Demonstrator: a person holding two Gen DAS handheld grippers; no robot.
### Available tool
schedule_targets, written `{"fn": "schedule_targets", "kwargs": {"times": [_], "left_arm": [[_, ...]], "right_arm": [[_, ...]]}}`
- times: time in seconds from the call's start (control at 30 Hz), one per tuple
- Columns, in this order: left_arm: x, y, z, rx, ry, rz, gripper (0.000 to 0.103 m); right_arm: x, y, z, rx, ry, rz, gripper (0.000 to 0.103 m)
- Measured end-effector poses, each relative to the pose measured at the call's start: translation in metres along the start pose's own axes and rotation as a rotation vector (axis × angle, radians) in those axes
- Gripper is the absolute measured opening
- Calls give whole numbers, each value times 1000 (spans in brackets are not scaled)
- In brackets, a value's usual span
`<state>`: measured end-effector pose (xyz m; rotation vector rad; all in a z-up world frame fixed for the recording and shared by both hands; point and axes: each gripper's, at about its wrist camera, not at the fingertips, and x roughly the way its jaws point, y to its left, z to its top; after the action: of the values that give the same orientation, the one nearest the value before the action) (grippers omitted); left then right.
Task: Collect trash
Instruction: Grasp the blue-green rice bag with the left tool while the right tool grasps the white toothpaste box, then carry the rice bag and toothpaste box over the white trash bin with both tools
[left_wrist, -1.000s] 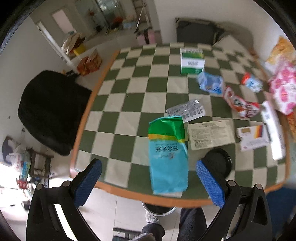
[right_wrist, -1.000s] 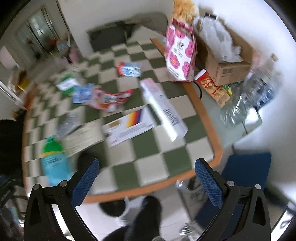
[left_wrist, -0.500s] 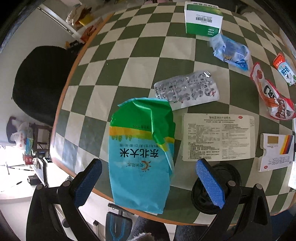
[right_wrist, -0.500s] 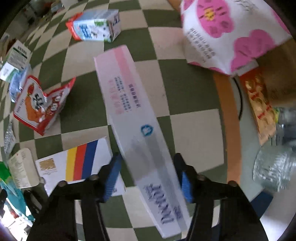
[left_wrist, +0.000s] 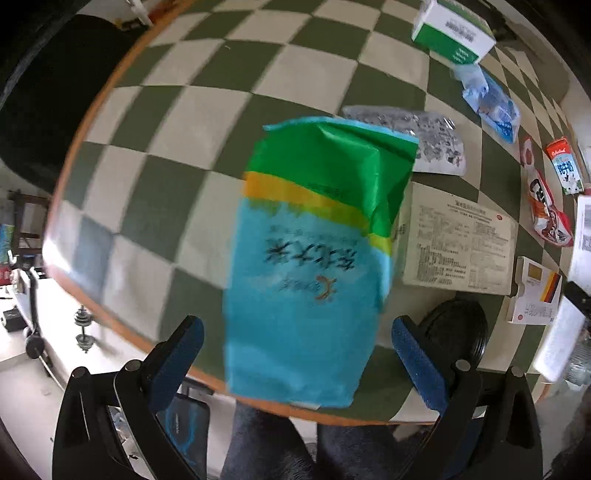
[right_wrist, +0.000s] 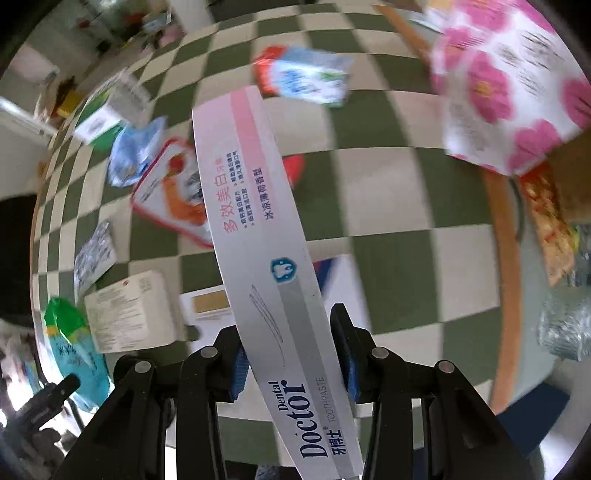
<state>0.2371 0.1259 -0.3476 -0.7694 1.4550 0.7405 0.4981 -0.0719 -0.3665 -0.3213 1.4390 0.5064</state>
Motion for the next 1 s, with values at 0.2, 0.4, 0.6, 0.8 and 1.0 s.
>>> {"fn": "schedule_targets", "kwargs": {"times": [0.2, 0.4, 0.6, 0.8, 1.0], "left_arm": [[36, -15, 22, 34, 36, 0, 103], [36, -11, 21, 10, -12, -4, 89], [7, -30, 4, 23, -74, 18, 88], [-24, -41, -13, 41, -149, 45, 88], [-66, -40, -30, 54, -227, 34, 88]], "right_arm": [[16, 49, 2, -91, 17, -19, 37], [22, 67, 3, -121, 23, -20, 37], [16, 67, 1, -137, 12, 0, 37], [3, 63, -5, -136, 2, 30, 36], [-20, 51, -21, -131, -15, 71, 36]]}}
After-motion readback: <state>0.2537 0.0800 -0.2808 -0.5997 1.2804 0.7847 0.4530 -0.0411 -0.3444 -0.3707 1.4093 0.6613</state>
